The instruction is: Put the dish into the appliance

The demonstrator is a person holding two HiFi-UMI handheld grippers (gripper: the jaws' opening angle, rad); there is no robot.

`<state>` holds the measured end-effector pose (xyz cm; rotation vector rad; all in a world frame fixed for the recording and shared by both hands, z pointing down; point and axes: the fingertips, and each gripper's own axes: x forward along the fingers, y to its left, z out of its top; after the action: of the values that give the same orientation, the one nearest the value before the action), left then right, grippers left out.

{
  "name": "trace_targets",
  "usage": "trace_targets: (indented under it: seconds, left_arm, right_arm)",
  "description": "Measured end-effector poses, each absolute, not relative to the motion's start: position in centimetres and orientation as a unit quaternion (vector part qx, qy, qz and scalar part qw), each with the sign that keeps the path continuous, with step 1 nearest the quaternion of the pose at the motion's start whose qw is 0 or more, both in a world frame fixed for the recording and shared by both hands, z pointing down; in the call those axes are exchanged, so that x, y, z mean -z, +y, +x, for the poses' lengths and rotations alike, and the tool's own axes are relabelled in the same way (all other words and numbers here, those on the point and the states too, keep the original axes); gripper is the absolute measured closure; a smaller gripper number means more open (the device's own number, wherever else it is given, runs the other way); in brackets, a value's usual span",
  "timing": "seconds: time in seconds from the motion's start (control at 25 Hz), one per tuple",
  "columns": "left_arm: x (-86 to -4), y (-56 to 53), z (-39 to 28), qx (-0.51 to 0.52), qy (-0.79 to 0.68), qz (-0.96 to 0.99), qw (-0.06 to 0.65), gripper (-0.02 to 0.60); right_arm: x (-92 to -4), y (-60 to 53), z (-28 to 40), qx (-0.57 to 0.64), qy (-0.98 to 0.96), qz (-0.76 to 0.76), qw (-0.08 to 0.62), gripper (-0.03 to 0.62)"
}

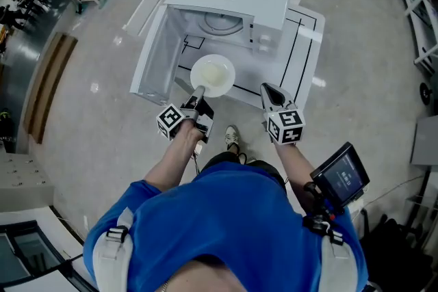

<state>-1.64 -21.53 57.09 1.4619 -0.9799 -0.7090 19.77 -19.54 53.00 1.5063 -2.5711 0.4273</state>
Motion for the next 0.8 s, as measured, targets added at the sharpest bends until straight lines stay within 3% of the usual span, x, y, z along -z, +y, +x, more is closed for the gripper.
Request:
trace_targets:
  seconds: [0.8]
  left_arm:
    - [-60.2, -35.4, -1.7, 0.298, -0.433, 0.602, 0.601, 0.565]
  right_arm:
    - [-54.9, -29.2, 15.3, -0.156, -0.859, 0.475, 0.108, 0.592]
